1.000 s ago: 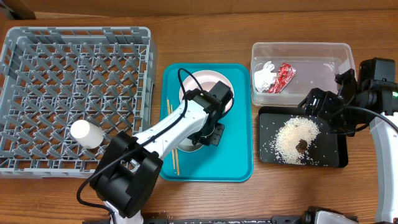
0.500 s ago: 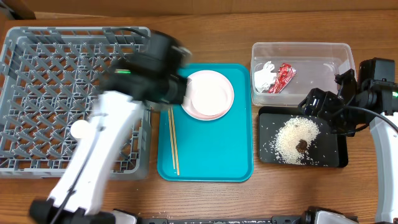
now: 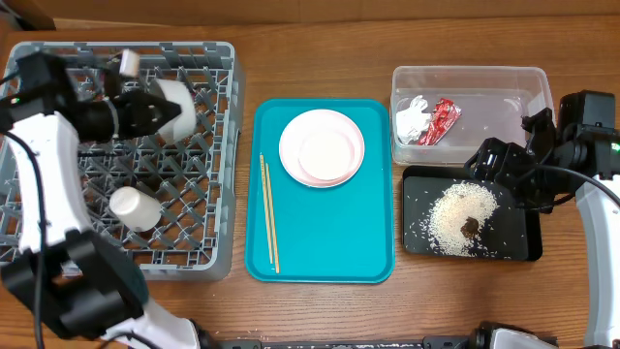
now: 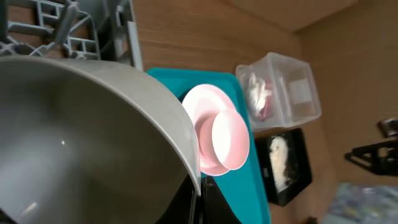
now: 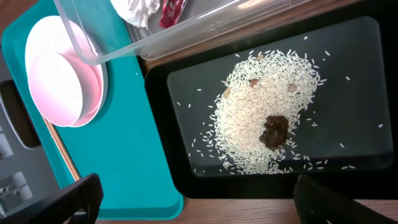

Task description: Sort waste into correct bins and load items into the dishwasher

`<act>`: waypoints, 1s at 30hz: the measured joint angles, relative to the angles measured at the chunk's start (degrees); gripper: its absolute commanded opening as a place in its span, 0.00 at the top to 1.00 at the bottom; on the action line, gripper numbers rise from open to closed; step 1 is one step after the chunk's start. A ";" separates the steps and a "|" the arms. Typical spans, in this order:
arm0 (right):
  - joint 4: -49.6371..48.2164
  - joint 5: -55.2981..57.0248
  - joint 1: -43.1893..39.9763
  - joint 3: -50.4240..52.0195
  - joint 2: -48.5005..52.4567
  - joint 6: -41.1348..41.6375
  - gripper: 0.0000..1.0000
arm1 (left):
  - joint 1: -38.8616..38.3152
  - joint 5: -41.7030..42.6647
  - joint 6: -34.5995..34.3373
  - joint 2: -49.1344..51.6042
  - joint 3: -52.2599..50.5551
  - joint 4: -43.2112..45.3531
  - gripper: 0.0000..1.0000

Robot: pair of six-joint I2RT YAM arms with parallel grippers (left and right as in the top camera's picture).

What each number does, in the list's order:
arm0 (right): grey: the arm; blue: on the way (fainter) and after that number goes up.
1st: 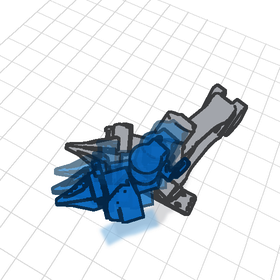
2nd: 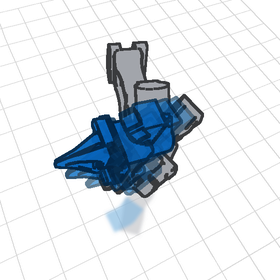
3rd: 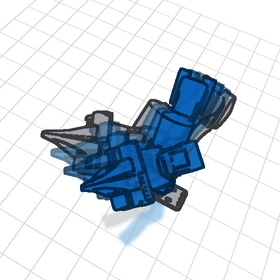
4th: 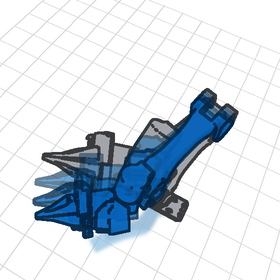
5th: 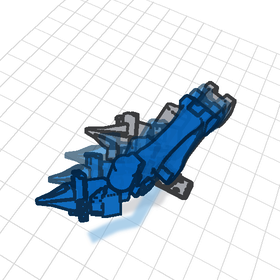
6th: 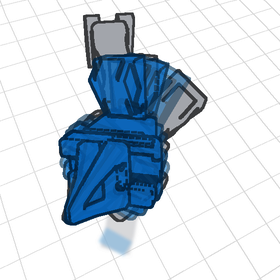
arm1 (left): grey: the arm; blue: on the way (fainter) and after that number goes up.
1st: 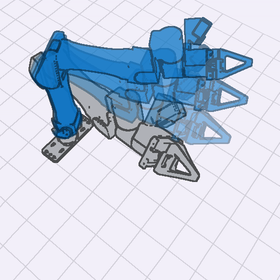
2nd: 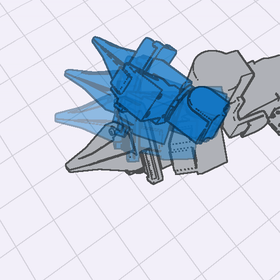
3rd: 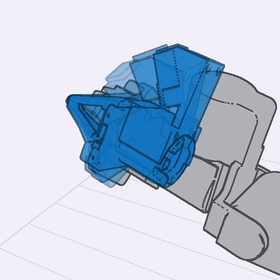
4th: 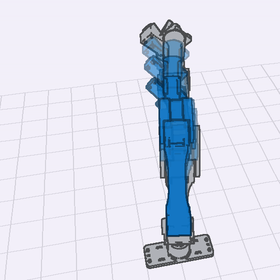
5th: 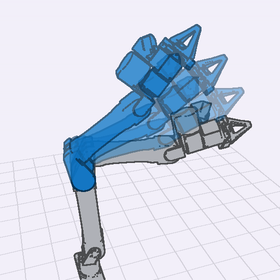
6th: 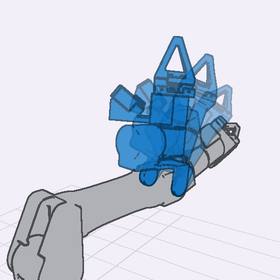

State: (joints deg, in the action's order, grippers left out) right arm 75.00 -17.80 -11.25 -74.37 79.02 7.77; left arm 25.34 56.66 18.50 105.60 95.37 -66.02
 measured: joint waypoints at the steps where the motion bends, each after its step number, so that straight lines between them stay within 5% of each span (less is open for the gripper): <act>1: 0.04 0.00 0.00 0.00 0.00 0.02 0.00 | 1.25 1.97 0.94 1.62 0.00 0.02 0.96; 11: 0.07 0.00 0.00 0.00 0.00 0.04 0.00 | 8.33 10.88 4.61 10.95 0.02 -1.97 0.94; 15: 0.04 0.00 0.00 0.00 0.00 0.02 0.00 | 11.52 10.88 5.11 11.23 0.02 -5.07 0.23; 18: 0.02 0.00 0.00 0.00 0.00 0.07 0.00 | 15.96 10.60 5.51 11.58 0.02 -10.21 0.00; 24: 0.04 0.00 0.00 0.00 0.00 0.04 0.00 | 20.17 10.82 6.29 11.06 0.00 -14.08 0.00; 30: 0.04 0.02 0.00 0.00 0.00 0.09 0.00 | 15.13 8.57 4.98 1.07 0.00 -13.27 0.00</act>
State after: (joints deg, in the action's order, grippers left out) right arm 75.05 -17.78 -11.25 -74.37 79.02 7.86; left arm 40.47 65.23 23.49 106.67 95.37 -79.29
